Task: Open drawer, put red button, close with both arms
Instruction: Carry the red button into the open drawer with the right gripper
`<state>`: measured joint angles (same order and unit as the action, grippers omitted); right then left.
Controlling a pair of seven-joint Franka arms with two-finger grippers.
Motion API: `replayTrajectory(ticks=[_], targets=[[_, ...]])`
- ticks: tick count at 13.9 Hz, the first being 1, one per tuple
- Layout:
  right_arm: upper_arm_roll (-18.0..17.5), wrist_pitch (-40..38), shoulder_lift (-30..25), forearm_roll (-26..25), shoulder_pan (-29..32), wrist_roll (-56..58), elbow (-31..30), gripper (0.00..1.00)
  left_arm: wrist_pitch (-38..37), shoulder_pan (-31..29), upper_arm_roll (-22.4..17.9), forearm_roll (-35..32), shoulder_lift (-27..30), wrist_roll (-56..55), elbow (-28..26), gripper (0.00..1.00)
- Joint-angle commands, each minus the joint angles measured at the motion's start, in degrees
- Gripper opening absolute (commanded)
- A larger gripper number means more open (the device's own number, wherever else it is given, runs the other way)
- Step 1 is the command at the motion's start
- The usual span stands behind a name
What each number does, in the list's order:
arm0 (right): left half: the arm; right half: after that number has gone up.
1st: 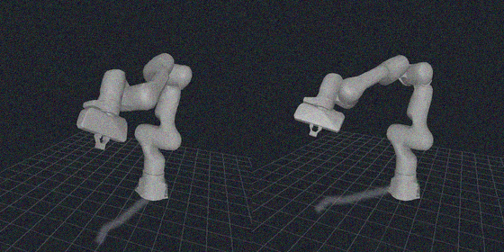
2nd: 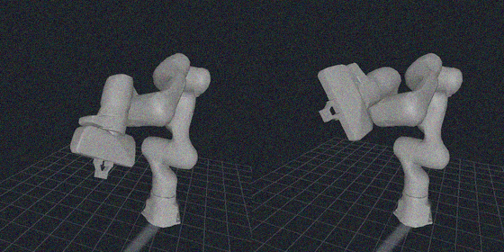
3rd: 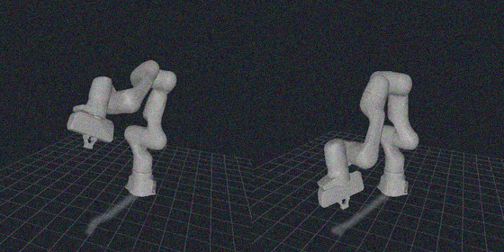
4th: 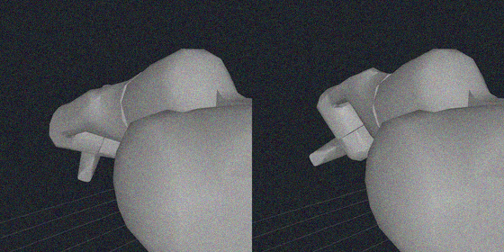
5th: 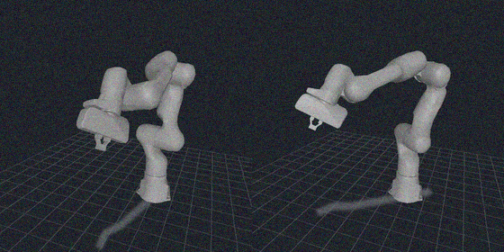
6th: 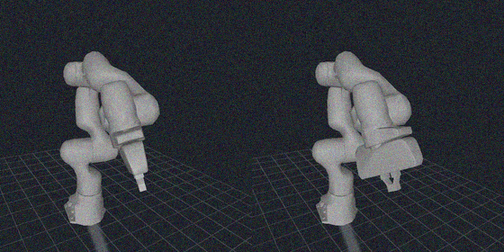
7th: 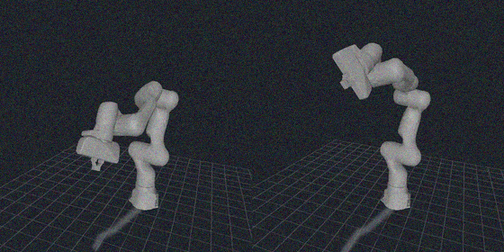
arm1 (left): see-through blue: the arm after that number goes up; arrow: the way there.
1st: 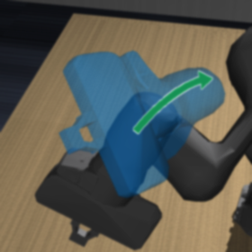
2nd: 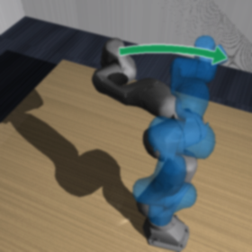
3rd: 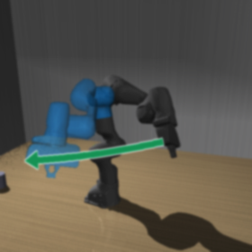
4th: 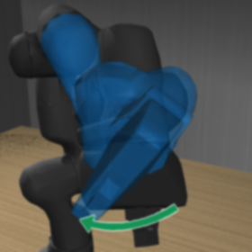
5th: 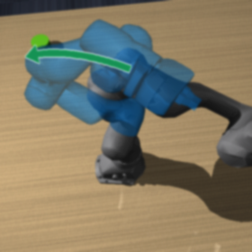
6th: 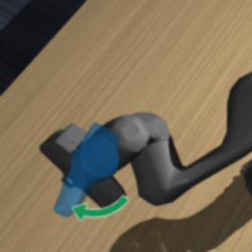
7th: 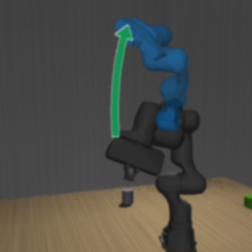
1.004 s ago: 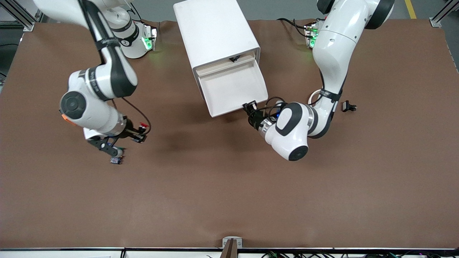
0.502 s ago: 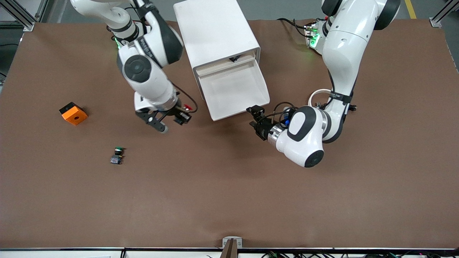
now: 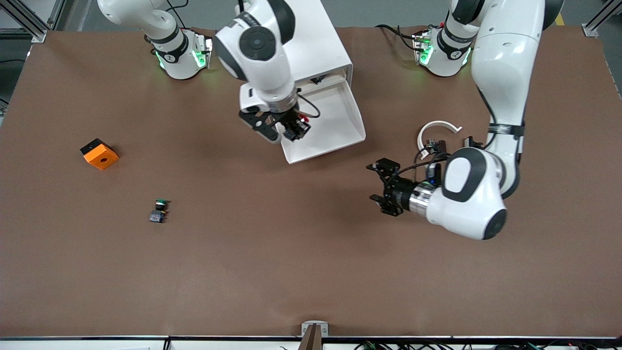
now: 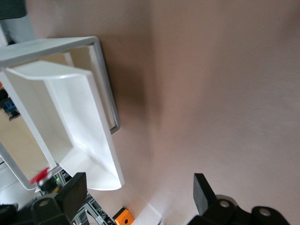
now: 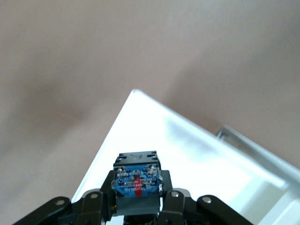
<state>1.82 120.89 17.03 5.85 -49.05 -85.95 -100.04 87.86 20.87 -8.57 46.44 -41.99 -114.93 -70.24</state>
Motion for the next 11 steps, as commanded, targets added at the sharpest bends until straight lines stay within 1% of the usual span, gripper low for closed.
replayTrajectory(ticks=[1,2,3,5,7,11], targets=[[0.9,-0.5,6.2,-1.9,-3.3,-6.1,6.9,0.00,-0.1,0.8,-3.9,-1.0,3.3,5.8,-0.7,1.00],[0.9,-0.5,7.0,-1.9,-3.8,-6.9,8.0,0.00,-0.2,0.8,-5.0,-2.2,4.0,8.9,-0.7,1.00],[0.9,-0.5,7.9,-1.9,-4.5,-7.0,8.9,0.00,-0.2,0.8,-5.1,-5.4,4.8,11.2,-0.7,1.00],[1.1,-0.5,9.9,-2.0,-6.2,-8.1,10.4,0.00,-0.2,1.0,-5.0,-14.4,6.0,15.2,-0.7,1.00],[1.1,-0.5,12.0,-2.9,-6.8,-10.3,12.1,0.00,-0.2,1.3,-4.9,-21.5,7.3,19.9,-0.8,1.00],[1.1,-0.5,14.6,-3.2,-8.2,-13.8,13.7,0.00,-0.2,0.6,-5.5,-27.6,8.8,29.7,-0.7,1.00]])
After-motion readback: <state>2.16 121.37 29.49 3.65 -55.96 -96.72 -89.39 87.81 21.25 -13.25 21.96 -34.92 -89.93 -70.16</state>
